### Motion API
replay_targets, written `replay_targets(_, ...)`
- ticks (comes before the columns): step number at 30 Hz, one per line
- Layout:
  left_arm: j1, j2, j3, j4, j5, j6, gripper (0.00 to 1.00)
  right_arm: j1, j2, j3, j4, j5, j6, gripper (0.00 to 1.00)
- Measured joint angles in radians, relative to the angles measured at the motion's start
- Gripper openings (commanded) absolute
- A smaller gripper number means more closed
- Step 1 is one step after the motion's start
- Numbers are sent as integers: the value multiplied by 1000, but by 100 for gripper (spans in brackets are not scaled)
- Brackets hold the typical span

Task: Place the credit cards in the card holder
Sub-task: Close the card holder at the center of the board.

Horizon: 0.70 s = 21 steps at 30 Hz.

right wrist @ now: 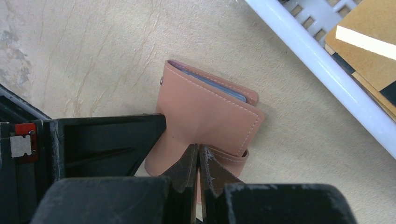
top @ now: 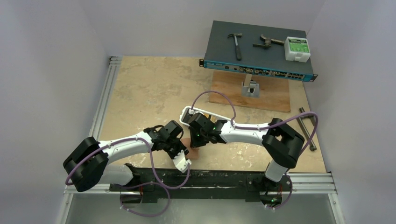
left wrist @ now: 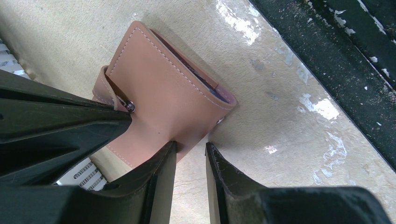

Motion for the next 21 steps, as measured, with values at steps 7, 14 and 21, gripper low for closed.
replay_targets(7,0,0,0,1,0,-6,28,9,-22,-19,9,27,24,0)
replay_targets(14,0,0,0,2,0,-7,28,17,-31,-3,-42,44,24,7)
replay_targets(21,0,0,0,3,0,-8,27,19,-31,63,-139,46,5,24)
